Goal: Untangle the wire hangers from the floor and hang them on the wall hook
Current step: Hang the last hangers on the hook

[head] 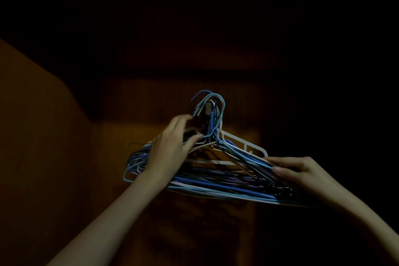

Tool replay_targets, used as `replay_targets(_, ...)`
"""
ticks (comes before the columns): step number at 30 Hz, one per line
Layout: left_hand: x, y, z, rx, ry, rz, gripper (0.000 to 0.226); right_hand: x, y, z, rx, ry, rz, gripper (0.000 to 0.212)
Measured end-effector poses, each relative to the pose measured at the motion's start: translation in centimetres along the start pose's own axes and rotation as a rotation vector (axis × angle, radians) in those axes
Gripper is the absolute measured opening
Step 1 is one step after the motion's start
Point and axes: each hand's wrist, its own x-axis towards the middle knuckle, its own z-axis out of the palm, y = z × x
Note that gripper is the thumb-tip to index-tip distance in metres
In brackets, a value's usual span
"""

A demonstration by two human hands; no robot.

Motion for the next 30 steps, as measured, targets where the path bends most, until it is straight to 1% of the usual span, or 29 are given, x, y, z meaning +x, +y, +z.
replay_targets(2,1.3,0.6,-0.2,-0.071,0.069,0.052,0.056,0.2,0.1,-0.1,0.026,-0.004,0.000,0.029)
replay_targets(5,3.6,1.3,0.0,-0.103,0.048,0.106,0.059,0.4,0.3,-0.3,0.076,-0.003,0.015,0.028)
replay_targets(8,5.1,1.6,0.7,-0.150,0.020,0.121,0.051,0.7,0.5,-0.4,0.065,-0.009,0.027,0.028)
replay_targets(12,6.4,1.3,1.0,-0.151,0.151,0.101,0.045,1.2,0.8,-0.5,0.068,-0.010,0.022,0.030)
replay_targets(16,7.3,0.9,1.1,-0.145,0.156,0.146,0.040,1.5,0.9,-0.6,0.039,0.012,-0.015,0.030)
replay_targets(19,7.3,0.6,1.2,-0.219,0.157,0.114,0.035,1.7,1.0,-0.8,-0.002,0.065,-0.044,0.027)
replay_targets(23,6.9,0.0,1.1,-0.278,0.150,0.079,0.029,2.1,0.9,-0.6,-0.107,0.066,-0.063,0.028)
replay_targets(27,6.9,0.1,0.8,-0.262,0.142,0.030,0.026,2.3,1.4,0.1,-0.177,0.086,-0.042,0.021)
replay_targets(30,7.0,0.1,0.7,-0.237,0.109,0.002,0.025,2.0,1.8,0.8,-0.243,0.091,-0.036,0.024)
